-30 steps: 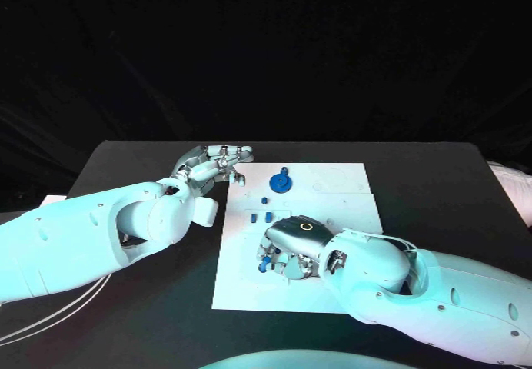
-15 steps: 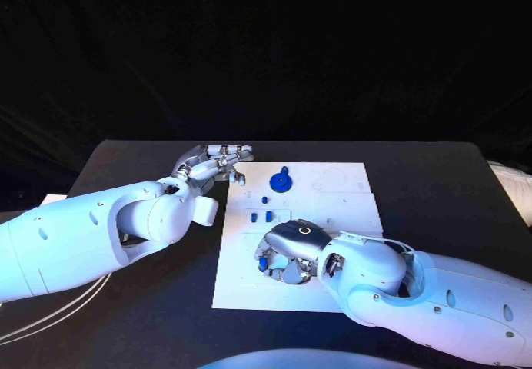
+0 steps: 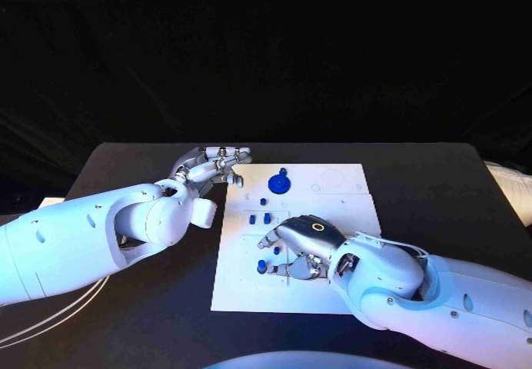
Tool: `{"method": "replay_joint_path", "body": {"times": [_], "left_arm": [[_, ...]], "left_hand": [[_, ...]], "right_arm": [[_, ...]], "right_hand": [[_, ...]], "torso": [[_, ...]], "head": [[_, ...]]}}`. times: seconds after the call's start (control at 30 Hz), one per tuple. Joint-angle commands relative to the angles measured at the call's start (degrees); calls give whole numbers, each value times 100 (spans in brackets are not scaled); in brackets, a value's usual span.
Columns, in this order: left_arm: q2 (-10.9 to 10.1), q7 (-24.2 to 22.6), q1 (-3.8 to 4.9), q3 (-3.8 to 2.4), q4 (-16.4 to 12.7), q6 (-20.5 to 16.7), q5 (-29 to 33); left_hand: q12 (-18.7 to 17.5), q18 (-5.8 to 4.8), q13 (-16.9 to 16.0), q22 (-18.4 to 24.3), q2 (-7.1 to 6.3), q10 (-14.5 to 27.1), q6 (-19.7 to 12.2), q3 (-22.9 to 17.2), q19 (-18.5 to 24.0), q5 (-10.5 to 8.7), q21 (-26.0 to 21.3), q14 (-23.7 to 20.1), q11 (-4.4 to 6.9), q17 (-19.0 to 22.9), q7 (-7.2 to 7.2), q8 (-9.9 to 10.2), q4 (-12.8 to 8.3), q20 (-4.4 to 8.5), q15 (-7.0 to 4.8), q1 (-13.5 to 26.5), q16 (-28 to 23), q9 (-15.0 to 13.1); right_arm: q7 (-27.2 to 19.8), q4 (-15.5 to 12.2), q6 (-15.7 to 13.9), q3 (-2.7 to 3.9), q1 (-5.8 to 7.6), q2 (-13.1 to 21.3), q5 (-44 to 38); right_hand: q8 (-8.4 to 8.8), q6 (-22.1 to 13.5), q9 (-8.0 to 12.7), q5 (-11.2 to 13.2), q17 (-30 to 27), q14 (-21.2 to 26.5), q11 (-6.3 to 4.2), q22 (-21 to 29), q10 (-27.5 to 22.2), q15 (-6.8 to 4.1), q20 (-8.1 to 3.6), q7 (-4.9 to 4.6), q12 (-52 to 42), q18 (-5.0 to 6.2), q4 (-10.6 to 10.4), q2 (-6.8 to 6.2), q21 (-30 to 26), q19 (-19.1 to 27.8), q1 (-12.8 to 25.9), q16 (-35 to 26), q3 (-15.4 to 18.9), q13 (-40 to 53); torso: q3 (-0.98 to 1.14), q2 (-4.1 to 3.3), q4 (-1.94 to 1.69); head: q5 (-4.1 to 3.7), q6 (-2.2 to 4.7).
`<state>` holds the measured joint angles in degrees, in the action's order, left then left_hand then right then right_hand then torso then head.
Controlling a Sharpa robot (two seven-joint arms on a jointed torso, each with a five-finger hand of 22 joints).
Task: Assemble the parts on the task board
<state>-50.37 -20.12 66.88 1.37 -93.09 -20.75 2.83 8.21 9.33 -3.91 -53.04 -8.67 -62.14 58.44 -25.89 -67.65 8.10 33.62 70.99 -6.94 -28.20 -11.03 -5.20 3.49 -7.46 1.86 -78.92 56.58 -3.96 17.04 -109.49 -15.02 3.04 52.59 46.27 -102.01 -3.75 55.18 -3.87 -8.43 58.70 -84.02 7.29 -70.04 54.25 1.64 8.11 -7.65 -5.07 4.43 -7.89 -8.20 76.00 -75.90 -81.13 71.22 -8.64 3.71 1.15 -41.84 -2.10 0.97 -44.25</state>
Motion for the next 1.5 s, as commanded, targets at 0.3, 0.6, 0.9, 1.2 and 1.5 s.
{"method": "replay_joint_path", "body": {"times": [0.3,0.6,0.9,1.2,1.5], "left_arm": [[-26,-10,-8,2,-12,117,21],[-53,-4,-8,12,-24,116,21],[-43,0,-11,17,-15,133,21],[-54,4,-17,22,-12,142,21],[-61,8,-22,23,-10,147,21]], "left_hand": [[39,111,8,6,26,44,-33,30,13,-24,-33,-45,-13,6,-17,-27,11,-5,-2,7,-10,7],[38,111,11,10,27,63,-36,37,12,-24,-38,-46,-16,11,-18,-28,6,-6,0,8,-8,8],[38,111,11,10,27,63,-36,37,12,-24,-38,-46,-16,11,-18,-28,6,-6,0,8,-8,8],[40,111,11,13,27,70,-36,44,12,-25,-41,-48,-17,14,-19,-30,5,-7,1,11,-7,7],[40,111,11,13,27,70,-36,44,12,-25,-41,-48,-17,14,-19,-30,5,-7,1,11,-7,7]], "right_arm": [[377,-538,-590,214,176,1218,1096],[1207,-792,-405,216,183,2041,1407],[1985,-940,-84,181,74,2265,1157],[2334,-965,172,166,-17,2262,743],[2504,-948,348,164,-43,2257,499]], "right_hand": [[-125,425,-75,-273,548,-204,-480,-725,2258,-314,-291,-8,-1170,-111,-336,164,519,-536,74,380,157,538],[-266,687,-125,-769,1045,-293,-643,-1233,2918,-472,-472,174,-3329,-238,-807,63,888,-871,446,735,646,2984],[-411,718,-343,-958,1606,-339,-638,-1483,2822,-464,-469,204,-6490,-298,-875,339,1057,-1014,861,1095,1345,6610],[-492,747,-458,-918,1660,-344,-651,-1512,2791,-471,-469,226,-6518,-304,-891,371,1074,-1030,1185,1126,1638,6745],[-531,762,-510,-876,1656,-341,-658,-1511,2775,-476,-473,237,-6496,-304,-892,362,1073,-1028,1256,1122,1716,6763]], "torso": [[-16,36,48],[-13,63,106],[-17,81,125],[-19,74,126],[-19,74,129]], "head": [[-152,88],[-182,91],[-218,83],[-244,99],[-247,88]]}}
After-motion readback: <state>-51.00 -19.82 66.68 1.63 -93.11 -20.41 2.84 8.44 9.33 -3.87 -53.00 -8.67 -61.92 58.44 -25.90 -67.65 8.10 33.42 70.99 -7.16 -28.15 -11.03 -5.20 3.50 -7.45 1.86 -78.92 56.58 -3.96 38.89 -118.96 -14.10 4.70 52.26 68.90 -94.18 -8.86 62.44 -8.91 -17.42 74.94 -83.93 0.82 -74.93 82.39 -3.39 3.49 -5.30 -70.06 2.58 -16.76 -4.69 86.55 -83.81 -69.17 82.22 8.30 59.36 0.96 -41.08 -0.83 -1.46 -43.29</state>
